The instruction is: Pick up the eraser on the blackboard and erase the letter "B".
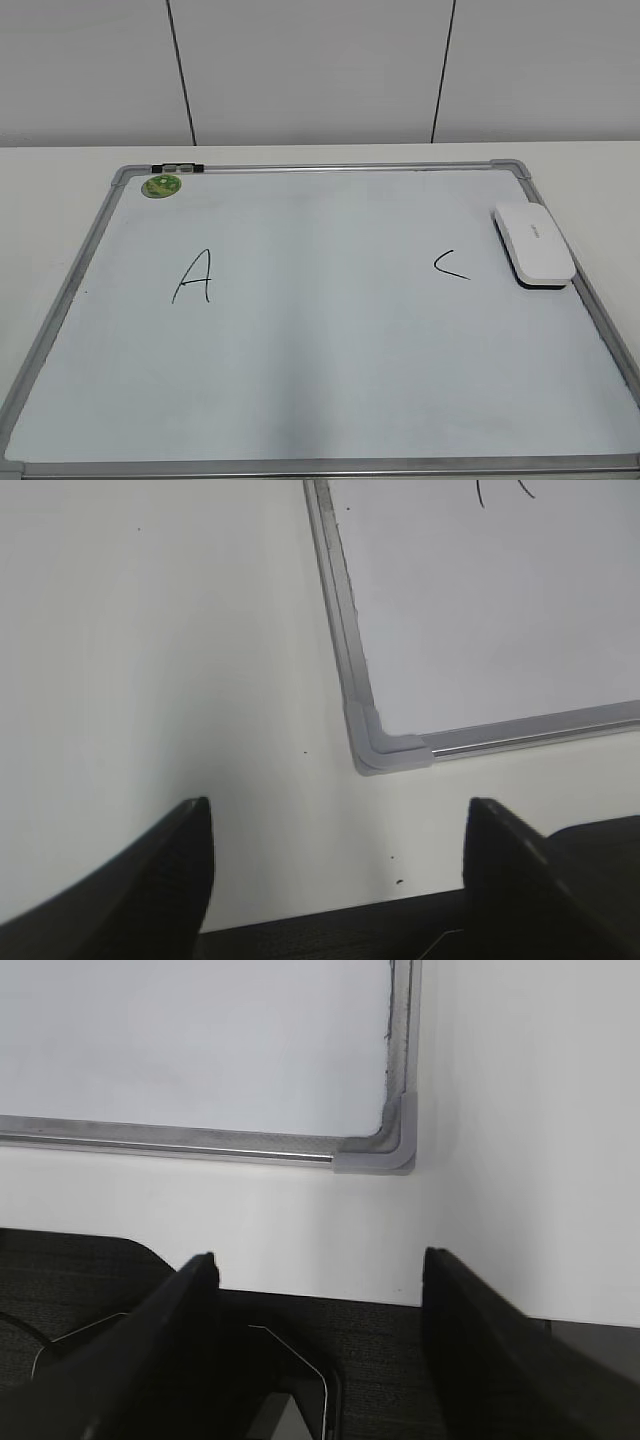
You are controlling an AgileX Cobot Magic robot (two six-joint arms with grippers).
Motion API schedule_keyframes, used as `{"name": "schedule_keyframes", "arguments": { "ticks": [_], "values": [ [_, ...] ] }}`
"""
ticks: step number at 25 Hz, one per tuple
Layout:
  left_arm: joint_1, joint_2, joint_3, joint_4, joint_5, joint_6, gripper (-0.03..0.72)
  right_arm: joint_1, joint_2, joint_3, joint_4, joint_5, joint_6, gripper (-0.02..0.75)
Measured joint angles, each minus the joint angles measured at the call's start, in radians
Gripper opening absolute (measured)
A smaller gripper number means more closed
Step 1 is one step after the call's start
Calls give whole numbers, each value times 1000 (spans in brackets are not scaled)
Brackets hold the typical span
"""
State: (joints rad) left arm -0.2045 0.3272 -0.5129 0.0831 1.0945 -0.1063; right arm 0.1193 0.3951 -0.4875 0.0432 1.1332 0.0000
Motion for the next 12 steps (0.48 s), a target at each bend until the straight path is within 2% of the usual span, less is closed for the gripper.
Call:
{"name": "schedule_keyframes", "arguments": {
  "ticks": [10, 12],
  "values": [
    [0, 0, 0, 0, 0, 2, 569, 0, 0, 0, 6, 0, 0, 470],
    [0, 0, 0, 0, 0, 2, 569, 27, -21, 0, 3, -1, 0, 470]
  ]
}}
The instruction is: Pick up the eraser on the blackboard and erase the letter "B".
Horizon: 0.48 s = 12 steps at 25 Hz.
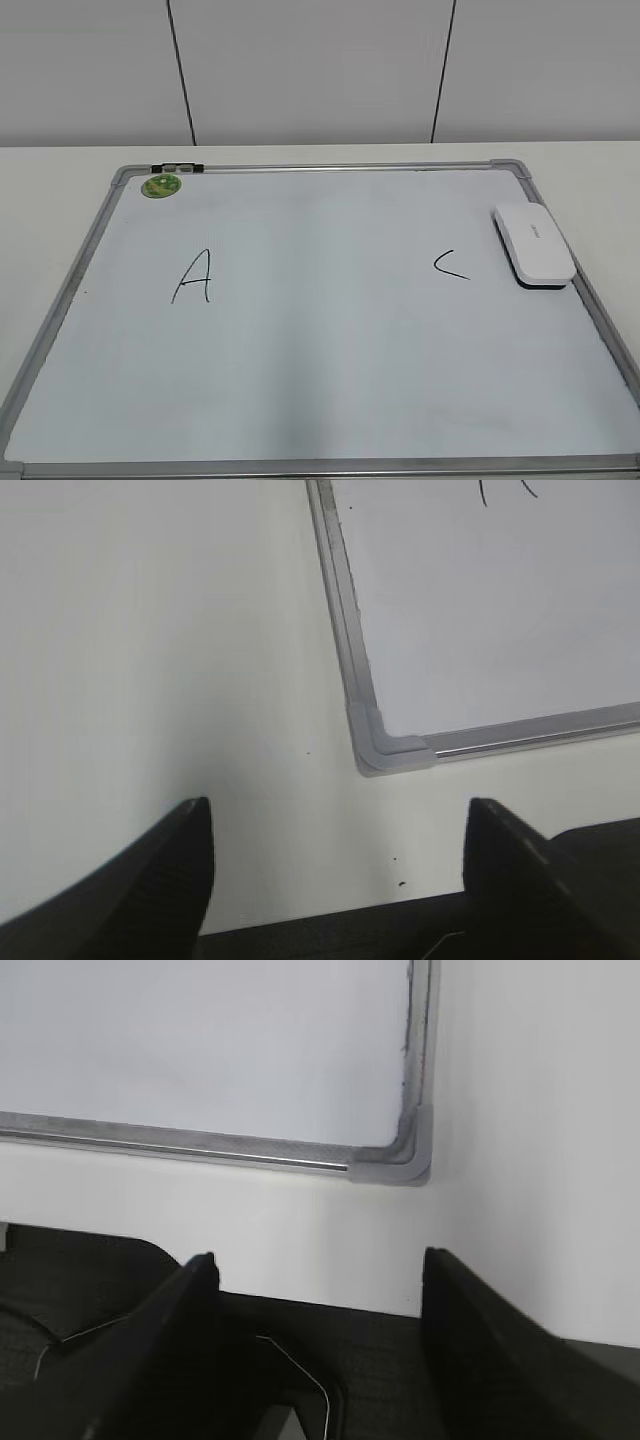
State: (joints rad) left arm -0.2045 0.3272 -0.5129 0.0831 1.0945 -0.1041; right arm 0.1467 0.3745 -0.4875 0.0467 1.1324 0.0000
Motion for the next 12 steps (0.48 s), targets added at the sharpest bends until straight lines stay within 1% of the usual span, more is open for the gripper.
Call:
{"name": "schedule_keyframes", "arguments": {
  "ticks": [2, 7, 9, 12],
  "values": [
    [-2, -16, 0, 0, -2, 0, 569, 17, -25, 0, 0, -2, 0, 470],
    [0, -79, 0, 0, -2, 0, 569, 22, -46, 0, 0, -2, 0, 470],
    [17, -113, 0, 0, -2, 0, 569, 19, -77, 0, 0, -2, 0, 469],
    [50, -172, 0, 0, 0, 0, 569, -7, -139, 0, 0, -2, 0, 469]
  ]
}}
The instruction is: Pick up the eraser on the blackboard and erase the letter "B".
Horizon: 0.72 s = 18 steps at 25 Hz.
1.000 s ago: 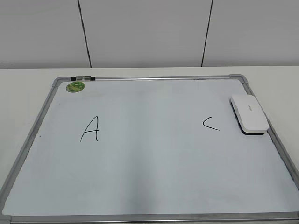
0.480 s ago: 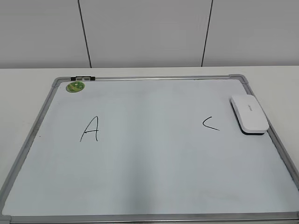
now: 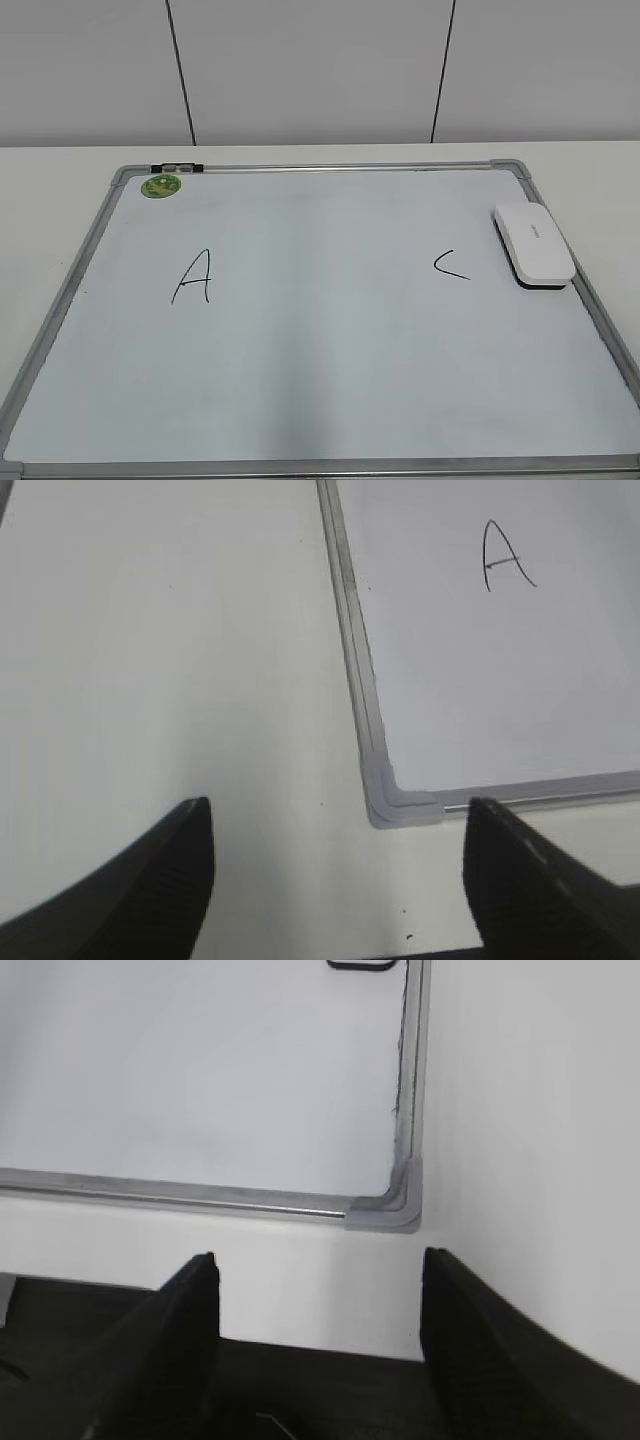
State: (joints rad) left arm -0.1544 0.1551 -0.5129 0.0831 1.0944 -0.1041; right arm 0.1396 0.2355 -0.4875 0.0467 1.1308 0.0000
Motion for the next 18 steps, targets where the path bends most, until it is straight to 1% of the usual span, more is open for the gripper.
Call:
{"name": "schedule_keyframes", "arguments": {
  "ticks": [6, 9, 13, 18],
  "values": [
    [79, -84, 0, 0, 0, 0, 569, -65, -125, 0, 2, 0, 0, 470],
    [110, -99, 0, 0, 2, 0, 569, -84, -166, 0, 2, 2, 0, 470],
    [137, -128, 0, 0, 2, 0, 569, -86, -216, 0, 2, 5, 0, 469],
    [139, -140, 0, 0, 4, 2, 569, -88, -251, 0, 2, 7, 0, 468]
  ]
}}
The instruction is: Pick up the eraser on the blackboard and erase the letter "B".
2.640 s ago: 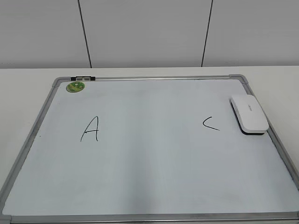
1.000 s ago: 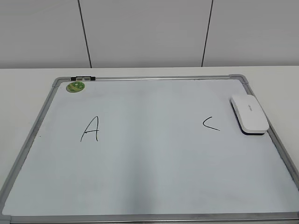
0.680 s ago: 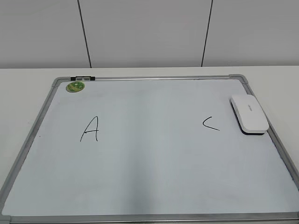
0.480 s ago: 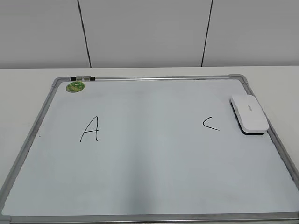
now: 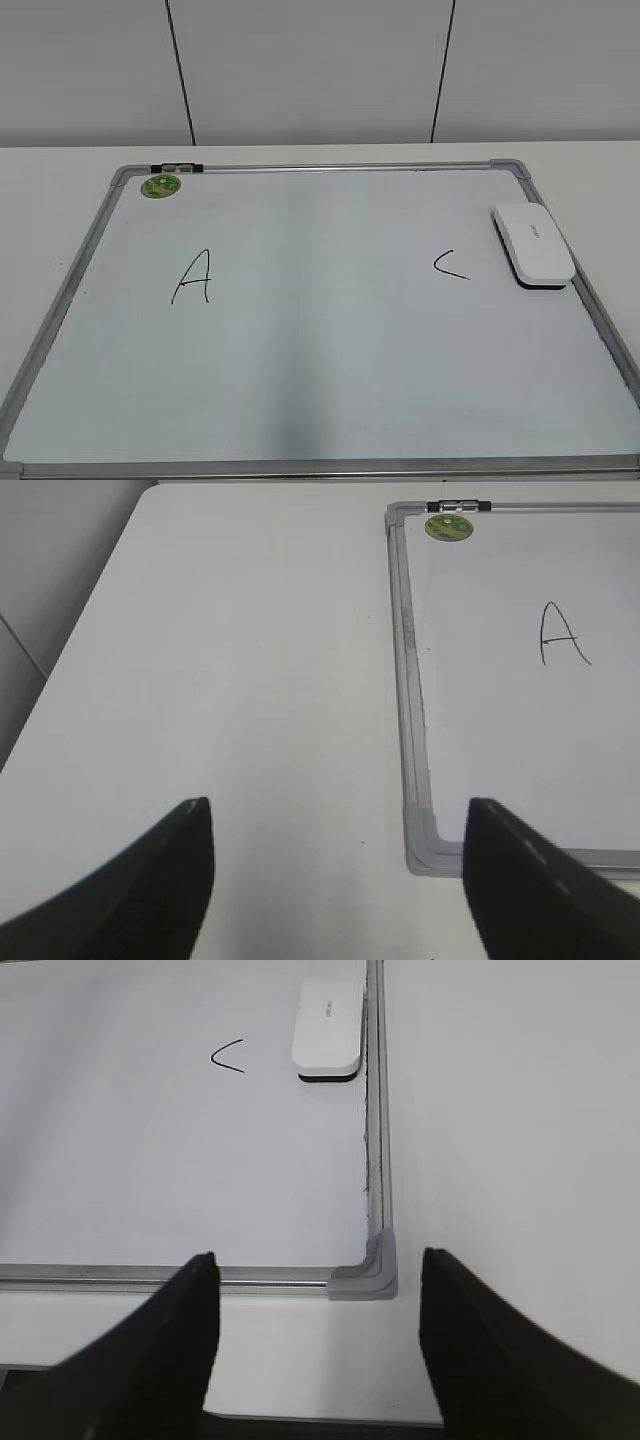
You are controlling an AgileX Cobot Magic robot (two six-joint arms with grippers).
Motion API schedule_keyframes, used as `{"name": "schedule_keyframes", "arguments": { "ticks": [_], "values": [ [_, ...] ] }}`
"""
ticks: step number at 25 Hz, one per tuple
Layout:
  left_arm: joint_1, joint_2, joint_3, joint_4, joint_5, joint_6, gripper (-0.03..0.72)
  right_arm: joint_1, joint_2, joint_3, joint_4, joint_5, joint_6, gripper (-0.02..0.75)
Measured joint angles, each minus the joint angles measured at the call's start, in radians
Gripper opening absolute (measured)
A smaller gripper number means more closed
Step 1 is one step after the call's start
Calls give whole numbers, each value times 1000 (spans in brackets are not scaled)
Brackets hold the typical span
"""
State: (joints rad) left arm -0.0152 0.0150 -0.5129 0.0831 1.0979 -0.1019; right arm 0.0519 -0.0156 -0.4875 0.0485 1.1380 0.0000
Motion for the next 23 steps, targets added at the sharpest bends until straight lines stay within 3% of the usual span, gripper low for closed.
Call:
{"name": "schedule_keyframes", "arguments": {
  "ticks": [23],
  "values": [
    [0, -6, 0, 0, 0, 0, 567, -3, 0, 0, 0, 0, 0, 468]
  ]
}}
